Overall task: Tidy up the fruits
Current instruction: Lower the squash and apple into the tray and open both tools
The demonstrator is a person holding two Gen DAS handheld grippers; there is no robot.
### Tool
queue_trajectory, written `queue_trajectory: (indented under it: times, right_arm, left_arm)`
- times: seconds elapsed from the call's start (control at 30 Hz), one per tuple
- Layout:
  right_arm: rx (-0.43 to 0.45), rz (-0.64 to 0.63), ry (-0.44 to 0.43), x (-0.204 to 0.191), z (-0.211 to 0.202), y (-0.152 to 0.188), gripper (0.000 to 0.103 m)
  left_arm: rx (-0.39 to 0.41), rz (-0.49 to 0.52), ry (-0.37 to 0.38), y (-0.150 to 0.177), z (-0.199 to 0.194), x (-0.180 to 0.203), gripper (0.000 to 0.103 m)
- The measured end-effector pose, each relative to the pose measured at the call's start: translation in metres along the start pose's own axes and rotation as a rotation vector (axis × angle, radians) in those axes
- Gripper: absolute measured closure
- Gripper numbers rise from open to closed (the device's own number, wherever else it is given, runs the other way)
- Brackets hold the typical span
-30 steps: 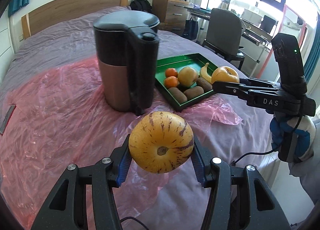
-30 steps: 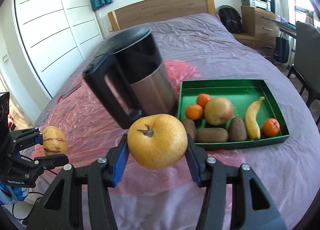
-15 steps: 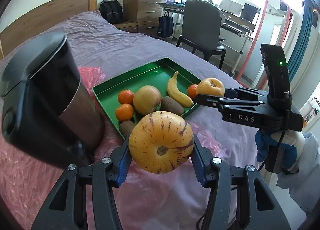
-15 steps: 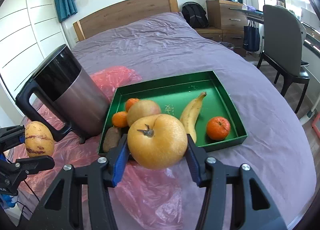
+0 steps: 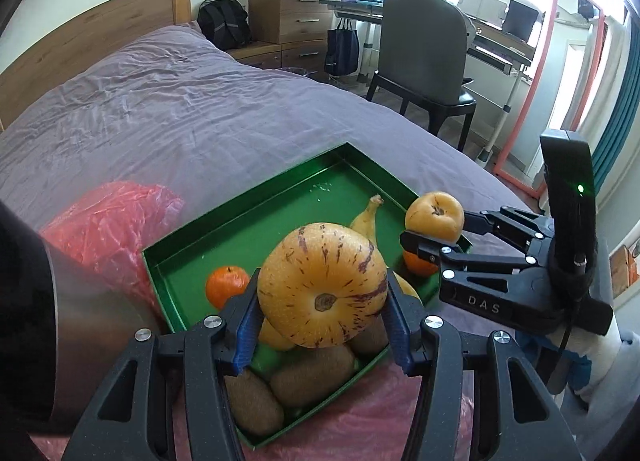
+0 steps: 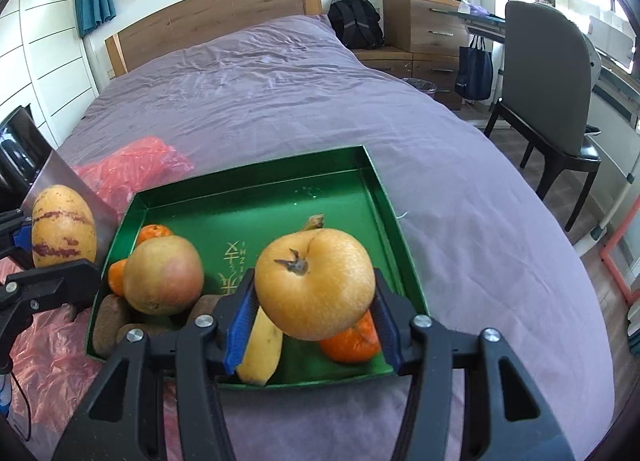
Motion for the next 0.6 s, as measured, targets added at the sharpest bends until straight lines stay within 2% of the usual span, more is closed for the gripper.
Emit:
queue_trajectory:
  times: [0.4,0.6]
  right_arm:
    - [-0.052,-0.092,0.087,0.012,0.06,0.004,0.042]
    - [-0.041,-0.064,0.069,0.015,0.068,0.006,0.041]
  left_arm:
    - [-0.052,-0.07,-0.177,-0.016,0.081,-0.044,0.055]
    - [-0.099,-0.123,-0.181,-0.007,0.104,-0.061,0.054]
Point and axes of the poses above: each gripper's, at about its wrist camera, not at the fingertips, and z roughly the way its jaws point, x to its right, y to its underside, the point moved 8 cm from there along z, roughly the way its jaws point, and after that the axes turned 7 degrees about -z, right-handed, at the moved point
